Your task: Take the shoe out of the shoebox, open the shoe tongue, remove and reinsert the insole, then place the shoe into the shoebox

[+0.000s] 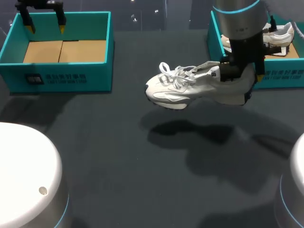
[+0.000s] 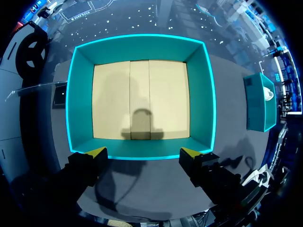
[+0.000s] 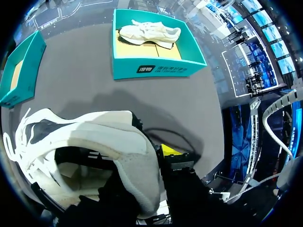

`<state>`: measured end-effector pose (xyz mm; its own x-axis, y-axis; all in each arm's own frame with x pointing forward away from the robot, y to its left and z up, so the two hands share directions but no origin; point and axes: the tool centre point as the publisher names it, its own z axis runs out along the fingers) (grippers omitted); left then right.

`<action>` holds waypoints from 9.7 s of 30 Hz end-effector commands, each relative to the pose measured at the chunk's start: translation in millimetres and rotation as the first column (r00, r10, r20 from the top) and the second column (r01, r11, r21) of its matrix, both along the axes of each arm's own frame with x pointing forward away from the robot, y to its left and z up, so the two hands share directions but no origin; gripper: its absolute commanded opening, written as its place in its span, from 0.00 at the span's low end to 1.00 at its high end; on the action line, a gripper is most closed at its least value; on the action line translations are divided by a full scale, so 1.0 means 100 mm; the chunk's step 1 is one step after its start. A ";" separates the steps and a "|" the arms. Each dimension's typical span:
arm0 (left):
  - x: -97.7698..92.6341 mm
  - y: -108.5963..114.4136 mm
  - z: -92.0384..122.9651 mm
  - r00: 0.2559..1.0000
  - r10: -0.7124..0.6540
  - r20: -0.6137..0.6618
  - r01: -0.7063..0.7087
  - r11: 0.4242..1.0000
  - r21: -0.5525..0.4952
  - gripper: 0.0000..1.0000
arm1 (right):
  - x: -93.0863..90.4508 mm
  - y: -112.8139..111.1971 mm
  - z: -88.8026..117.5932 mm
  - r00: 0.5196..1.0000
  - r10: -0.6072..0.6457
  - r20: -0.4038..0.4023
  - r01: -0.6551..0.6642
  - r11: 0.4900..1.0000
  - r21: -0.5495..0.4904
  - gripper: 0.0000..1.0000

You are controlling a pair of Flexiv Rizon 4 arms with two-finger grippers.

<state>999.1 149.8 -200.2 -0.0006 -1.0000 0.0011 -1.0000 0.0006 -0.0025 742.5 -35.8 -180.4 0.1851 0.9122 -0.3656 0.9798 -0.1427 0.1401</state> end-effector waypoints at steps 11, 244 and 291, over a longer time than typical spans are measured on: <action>0.00 0.00 0.00 1.000 0.000 -0.001 0.000 1.000 0.001 1.00 | -0.41 0.62 -0.59 1.000 -0.009 -0.008 0.009 0.996 -0.084 0.00; 0.00 0.00 0.00 1.000 0.000 -0.001 0.000 1.000 0.001 1.00 | -0.34 0.02 -1.91 -0.068 0.440 0.896 -0.957 -0.283 0.066 1.00; 0.00 0.00 0.00 1.000 0.000 -0.001 0.000 1.000 0.001 1.00 | -0.48 0.84 -2.13 -0.073 0.387 0.919 -0.977 -0.211 0.012 1.00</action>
